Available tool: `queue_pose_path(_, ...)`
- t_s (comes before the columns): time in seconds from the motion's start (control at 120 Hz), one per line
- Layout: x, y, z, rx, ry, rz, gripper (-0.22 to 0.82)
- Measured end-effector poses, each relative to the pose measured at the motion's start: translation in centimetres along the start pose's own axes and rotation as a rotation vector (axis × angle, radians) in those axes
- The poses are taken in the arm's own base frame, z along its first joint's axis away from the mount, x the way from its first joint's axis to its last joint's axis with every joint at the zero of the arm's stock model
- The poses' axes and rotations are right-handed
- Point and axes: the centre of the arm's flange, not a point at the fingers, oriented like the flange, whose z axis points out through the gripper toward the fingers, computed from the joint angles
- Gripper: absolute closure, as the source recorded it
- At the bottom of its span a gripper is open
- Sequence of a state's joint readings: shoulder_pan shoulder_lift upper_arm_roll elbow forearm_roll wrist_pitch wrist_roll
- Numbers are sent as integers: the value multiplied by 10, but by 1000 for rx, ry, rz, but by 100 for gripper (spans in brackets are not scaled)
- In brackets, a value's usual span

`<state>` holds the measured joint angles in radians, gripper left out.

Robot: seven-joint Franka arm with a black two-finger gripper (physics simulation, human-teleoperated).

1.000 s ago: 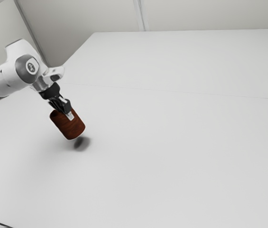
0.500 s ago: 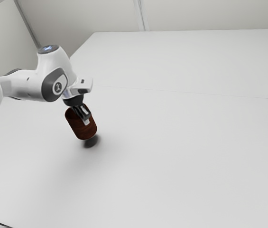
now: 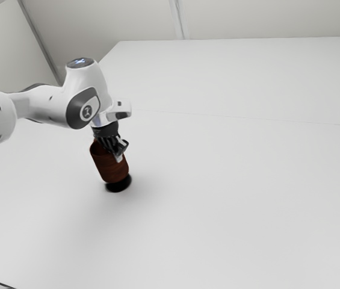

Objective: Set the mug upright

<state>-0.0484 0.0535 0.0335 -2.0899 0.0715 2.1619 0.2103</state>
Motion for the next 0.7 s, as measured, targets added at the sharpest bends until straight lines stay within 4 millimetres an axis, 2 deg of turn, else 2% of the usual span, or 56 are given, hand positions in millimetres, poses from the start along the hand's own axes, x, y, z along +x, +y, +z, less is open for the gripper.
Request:
queue_pose_path(0.125,13,24,4,-2,-1,9,78)
queue_pose_path(0.2,16,32,8,-6,-6,3,78)
queue_pose_path(0.542,25,36,26,-14,-27,-57,78)
queue_pose_path(0.7,26,36,27,-19,-30,-76,73)
